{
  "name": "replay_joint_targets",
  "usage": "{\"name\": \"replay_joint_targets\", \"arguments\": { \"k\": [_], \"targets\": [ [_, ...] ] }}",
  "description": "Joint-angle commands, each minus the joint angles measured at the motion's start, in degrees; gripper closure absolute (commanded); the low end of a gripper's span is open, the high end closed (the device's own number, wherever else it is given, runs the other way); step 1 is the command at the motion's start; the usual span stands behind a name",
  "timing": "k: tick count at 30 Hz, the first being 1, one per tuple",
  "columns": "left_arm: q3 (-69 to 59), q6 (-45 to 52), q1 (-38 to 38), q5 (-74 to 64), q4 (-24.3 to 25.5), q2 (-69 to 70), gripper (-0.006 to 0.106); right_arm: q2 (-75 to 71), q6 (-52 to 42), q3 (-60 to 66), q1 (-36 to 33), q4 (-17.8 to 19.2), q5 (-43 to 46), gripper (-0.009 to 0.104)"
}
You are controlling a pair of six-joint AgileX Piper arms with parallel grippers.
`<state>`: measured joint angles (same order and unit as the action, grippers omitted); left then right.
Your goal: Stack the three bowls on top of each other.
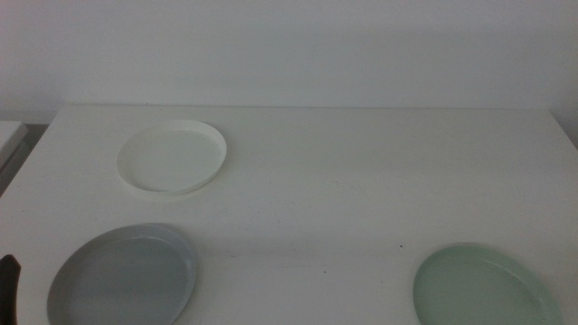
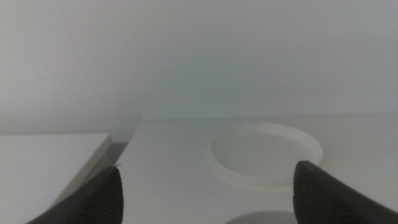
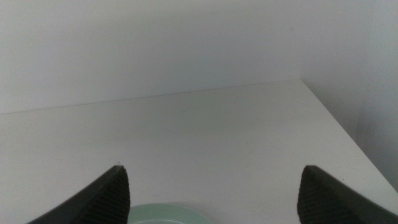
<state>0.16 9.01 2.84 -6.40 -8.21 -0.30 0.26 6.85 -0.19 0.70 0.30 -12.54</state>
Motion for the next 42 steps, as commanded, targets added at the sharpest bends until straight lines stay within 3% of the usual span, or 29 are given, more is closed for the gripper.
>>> {"name": "replay_joint_targets", "arguments": {
  "k": [1, 4, 7, 11, 14, 26, 30, 35, 42],
  "targets": [
    [2.52, -0.27, 0.00, -1.33, -0.66, -1.98, 0.007, -0.26, -0.25, 0.19, 0.44, 0.60, 0.54, 0.004],
    [12.85, -0.27, 0.00, -10.57, -0.66, -9.95, 0.007, -0.26, -0.25, 0.19, 0.44, 0.60, 0.54, 0.004],
    [28.09, -0.27, 0.56, -28.87, 0.39, -21.55, 0.007, -0.26, -0.25, 0.19, 0.44, 0.60, 0.54, 0.004],
    [45.52, -0.27, 0.56, -50.63, 3.42, -34.11, 0.007, -0.26, -0.25, 0.19, 0.44, 0.60, 0.54, 0.004],
    [52.72, -0.27, 0.56, -58.93, 5.51, -41.52, 0.007, -0.26, -0.25, 0.19, 0.44, 0.60, 0.54, 0.004],
    [54.48, -6.40, 1.59, -57.18, 6.71, -61.26, 0.007, -0.26, -0.25, 0.19, 0.44, 0.60, 0.54, 0.004],
    [54.48, -0.35, 6.46, -56.76, 2.07, -66.02, 0.007, -0.26, -0.25, 0.19, 0.44, 0.60, 0.54, 0.004],
    [53.14, 10.27, 13.24, -53.74, -7.19, -76.35, 0.007, -0.26, -0.25, 0.19, 0.44, 0.60, 0.54, 0.004],
    [49.43, 10.72, 13.63, -44.57, -7.63, -85.80, 0.007, -0.26, -0.25, 0.19, 0.44, 0.60, 0.54, 0.004]
  ]
}}
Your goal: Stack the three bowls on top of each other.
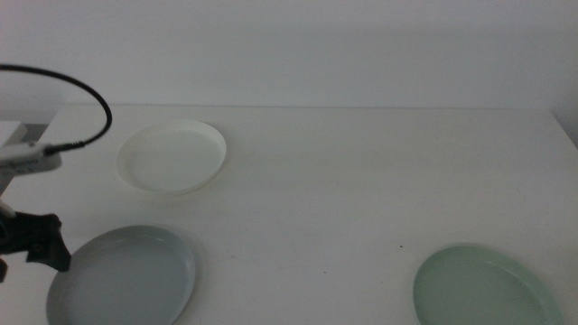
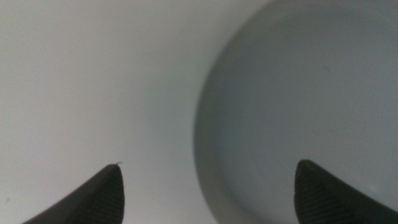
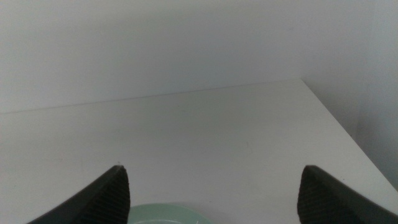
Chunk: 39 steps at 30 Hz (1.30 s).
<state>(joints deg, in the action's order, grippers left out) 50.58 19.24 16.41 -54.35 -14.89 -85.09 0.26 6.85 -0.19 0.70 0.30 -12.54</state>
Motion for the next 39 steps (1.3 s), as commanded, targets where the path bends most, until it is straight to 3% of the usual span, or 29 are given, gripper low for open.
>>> {"name": "replay_joint_targets", "arguments": {
  "k": [1, 14, 18, 24, 33, 39],
  "targets": [
    [-1.95, 0.46, 0.06, 5.02, -1.09, -1.83, 0.007, -0.26, -0.25, 0.19, 0.44, 0.60, 0.54, 0.004],
    [-5.69, 3.38, -0.36, 12.20, -1.48, -9.07, 0.007, -0.26, -0.25, 0.19, 0.44, 0.60, 0.54, 0.004],
    [-5.69, 1.30, -1.99, 13.31, 0.09, -9.97, 0.014, -0.26, -0.25, 0.19, 0.44, 0.60, 0.54, 0.004],
    [-5.69, 0.84, -3.47, 13.83, 0.99, -9.97, 0.036, -0.26, -0.25, 0.19, 0.44, 0.60, 0.54, 0.004],
    [-5.69, -1.65, -3.47, 12.01, 0.70, -9.47, 0.099, -0.26, -0.25, 0.19, 0.44, 0.60, 0.54, 0.004],
    [0.95, -4.40, -5.54, -0.50, -0.15, -1.83, 0.102, -0.26, -0.25, 0.19, 0.44, 0.60, 0.54, 0.004]
  ]
}}
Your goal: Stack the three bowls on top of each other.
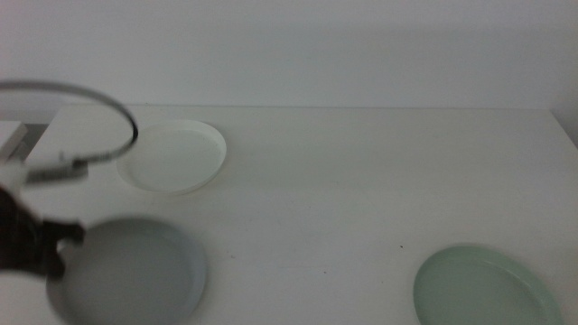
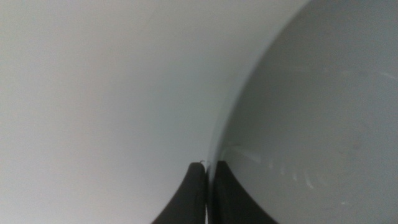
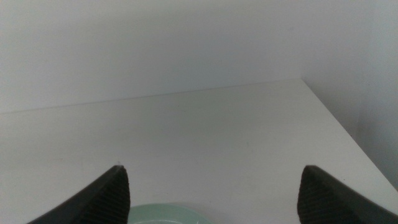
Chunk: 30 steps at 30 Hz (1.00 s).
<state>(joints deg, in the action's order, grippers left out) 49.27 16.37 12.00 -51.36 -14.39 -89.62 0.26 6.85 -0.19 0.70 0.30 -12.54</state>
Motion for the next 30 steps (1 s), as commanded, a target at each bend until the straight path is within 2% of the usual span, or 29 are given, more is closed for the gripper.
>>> {"name": "replay_joint_targets", "arguments": {
  "k": [1, 7, 16, 21, 30],
  "targets": [
    [4.59, -2.65, -2.47, -4.61, -1.07, 4.37, 0.102, -0.26, -0.25, 0.19, 0.44, 0.60, 0.54, 0.004],
    [19.43, -9.59, -13.97, -7.78, -1.01, 2.96, 0.102, -0.26, -0.25, 0.19, 0.44, 0.60, 0.54, 0.004],
    [38.22, -12.15, -26.95, -6.71, -7.59, -17.31, 0.102, -0.26, -0.25, 0.19, 0.44, 0.60, 0.54, 0.004],
    [43.47, -12.15, -29.65, -6.17, -8.82, -25.47, 0.102, -0.26, -0.25, 0.19, 0.44, 0.60, 0.54, 0.004],
    [43.50, -11.91, -30.03, -4.78, -9.93, -31.79, 0.102, -0.26, -0.25, 0.19, 0.44, 0.60, 0.54, 0.004]
  ]
}}
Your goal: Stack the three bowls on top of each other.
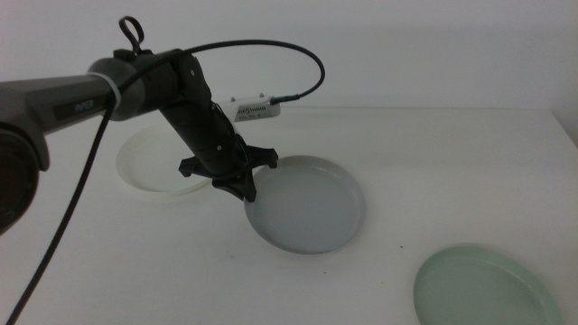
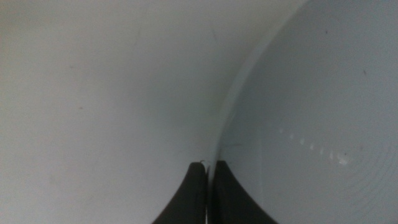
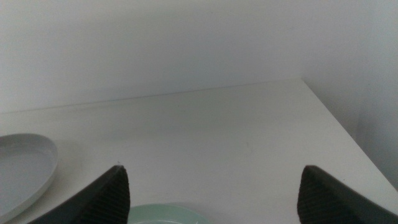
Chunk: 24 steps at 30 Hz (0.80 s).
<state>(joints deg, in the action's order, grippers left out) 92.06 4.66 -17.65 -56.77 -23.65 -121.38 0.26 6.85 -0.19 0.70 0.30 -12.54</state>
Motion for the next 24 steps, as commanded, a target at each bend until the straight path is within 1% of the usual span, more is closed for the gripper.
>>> {"name": "replay_joint_targets", "arguments": {
  "k": [1, 6, 8, 10, 12, 13, 16, 19, 20, 24],
  "targets": [
    [0.70, -0.21, -0.38, 0.61, -0.67, -0.42, 0.102, -0.26, -0.25, 0.19, 0.44, 0.60, 0.54, 0.004],
    [0.70, -0.21, -0.38, 0.50, -0.79, -1.60, 0.101, -0.26, -0.25, 0.19, 0.44, 0.60, 0.54, 0.004],
    [0.70, -0.21, -0.38, 0.50, -0.79, -1.94, 0.098, -0.26, -0.25, 0.19, 0.44, 0.60, 0.54, 0.004],
    [0.70, -0.21, -0.38, 0.50, -0.79, -1.94, 0.091, -0.26, -0.25, 0.19, 0.44, 0.60, 0.54, 0.004],
    [0.70, 0.13, -0.12, -0.03, -0.90, -1.58, 0.080, -0.26, -0.25, 0.19, 0.44, 0.60, 0.54, 0.004],
    [0.70, 0.96, -0.13, -0.30, -0.90, -1.14, 0.072, -0.26, -0.25, 0.19, 0.44, 0.60, 0.54, 0.004],
    [0.70, 2.74, 0.65, -1.84, 0.23, 1.16, 0.041, -0.26, -0.25, 0.19, 0.44, 0.60, 0.54, 0.004],
    [0.70, 2.81, 2.46, -3.36, 3.58, 5.36, 0.010, -0.26, -0.25, 0.19, 0.44, 0.60, 0.54, 0.004],
    [0.70, 2.31, 3.51, -3.36, 5.07, 7.17, 0.006, -0.26, -0.25, 0.19, 0.44, 0.60, 0.54, 0.004],
    [2.83, -2.88, 8.21, -3.36, 12.21, 13.03, 0.007, -0.26, -0.25, 0.19, 0.44, 0.60, 0.54, 0.004]
  ]
}}
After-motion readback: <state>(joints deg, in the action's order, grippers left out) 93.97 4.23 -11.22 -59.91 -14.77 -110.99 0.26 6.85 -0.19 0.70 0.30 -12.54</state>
